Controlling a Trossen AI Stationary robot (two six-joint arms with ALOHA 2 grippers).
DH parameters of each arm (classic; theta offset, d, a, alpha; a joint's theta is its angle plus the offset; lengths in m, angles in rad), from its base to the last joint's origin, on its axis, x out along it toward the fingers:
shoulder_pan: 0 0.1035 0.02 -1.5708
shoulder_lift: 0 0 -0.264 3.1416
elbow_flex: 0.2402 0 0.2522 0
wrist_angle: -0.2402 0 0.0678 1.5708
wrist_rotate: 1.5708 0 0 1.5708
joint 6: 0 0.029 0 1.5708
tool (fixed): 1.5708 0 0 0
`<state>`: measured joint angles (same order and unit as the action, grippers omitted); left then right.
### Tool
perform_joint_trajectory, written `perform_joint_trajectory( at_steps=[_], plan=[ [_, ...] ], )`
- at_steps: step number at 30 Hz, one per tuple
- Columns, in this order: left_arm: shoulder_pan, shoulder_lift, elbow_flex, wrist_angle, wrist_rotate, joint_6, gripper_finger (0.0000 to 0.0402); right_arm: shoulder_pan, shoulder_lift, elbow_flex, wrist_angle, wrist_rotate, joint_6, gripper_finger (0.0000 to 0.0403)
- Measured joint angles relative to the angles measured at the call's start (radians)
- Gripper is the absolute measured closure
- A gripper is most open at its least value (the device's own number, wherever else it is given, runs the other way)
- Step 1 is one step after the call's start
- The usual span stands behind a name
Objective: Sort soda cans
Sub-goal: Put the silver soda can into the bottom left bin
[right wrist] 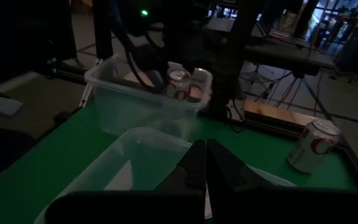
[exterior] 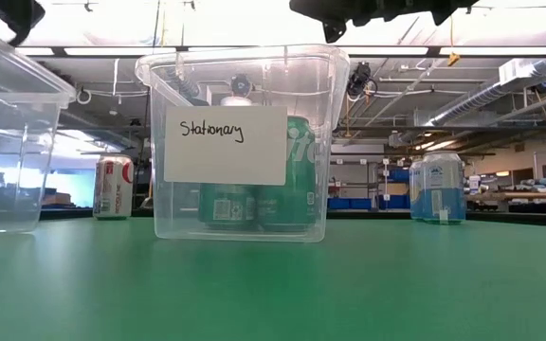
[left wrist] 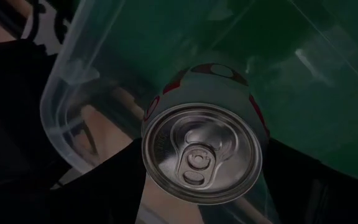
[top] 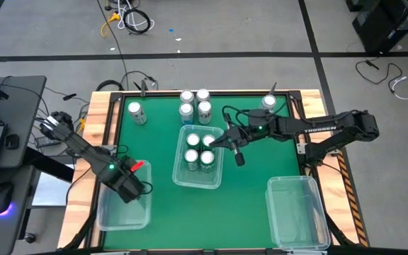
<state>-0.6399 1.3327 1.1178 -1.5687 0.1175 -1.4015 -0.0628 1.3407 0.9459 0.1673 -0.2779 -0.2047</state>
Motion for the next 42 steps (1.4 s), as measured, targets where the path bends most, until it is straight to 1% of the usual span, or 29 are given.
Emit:
perform_joint_trajectory(
  at_steps=[10, 12, 17, 20, 26, 29, 32, 34, 37, 40, 42],
  plan=[
    [0.0, 0.0, -0.057, 0.011, -0.015, -0.004, 0.0127, 0.047, 0.0, 0.0, 0.02, 0.001, -0.009, 0.0402],
    [0.0, 0.0, -0.061, 0.019, -0.019, -0.004, 0.0126, 0.052, 0.0, 0.0, 0.02, 0.022, -0.011, 0.0402],
    [0.0, 0.0, -0.064, 0.024, -0.046, -0.004, 0.0073, 0.056, 0.0, 0.0, 0.019, 0.042, -0.016, 0.0402],
    [0.0, 0.0, -0.064, 0.015, -0.05, -0.007, 0.0057, 0.055, 0.0, 0.0, 0.019, 0.042, -0.016, 0.0402],
    [0.0, 0.0, -0.064, -0.005, -0.053, -0.015, 0.0055, 0.056, 0.0, 0.0, 0.018, 0.042, -0.016, 0.0402],
    [0.0, 0.0, -0.062, -0.005, -0.027, -0.014, 0.0055, 0.055, 0.0, 0.0, 0.019, 0.042, -0.016, 0.0402],
    [0.0, 0.0, -0.034, -0.004, -0.016, -0.014, 0.0056, 0.055, 0.0, 0.0, 0.018, 0.042, -0.016, 0.0401],
    [0.0, 0.0, -0.003, -0.004, -0.038, -0.014, 0.0063, 0.055, 0.0, 0.0, 0.019, 0.042, -0.016, 0.0402],
    [0.0, 0.0, 0.052, -0.003, -0.101, -0.014, 0.0087, 0.055, 0.0, 0.0, 0.02, 0.042, -0.016, 0.0402],
    [0.0, 0.0, 0.085, -0.002, -0.155, -0.013, 0.0127, 0.055, 0.0, 0.0, 0.02, 0.042, -0.016, 0.0402],
    [0.0, 0.0, 0.082, 0.006, -0.159, 0.015, 0.0166, 0.055, 0.0, 0.0, 0.019, 0.042, -0.016, 0.0402]
  ],
)
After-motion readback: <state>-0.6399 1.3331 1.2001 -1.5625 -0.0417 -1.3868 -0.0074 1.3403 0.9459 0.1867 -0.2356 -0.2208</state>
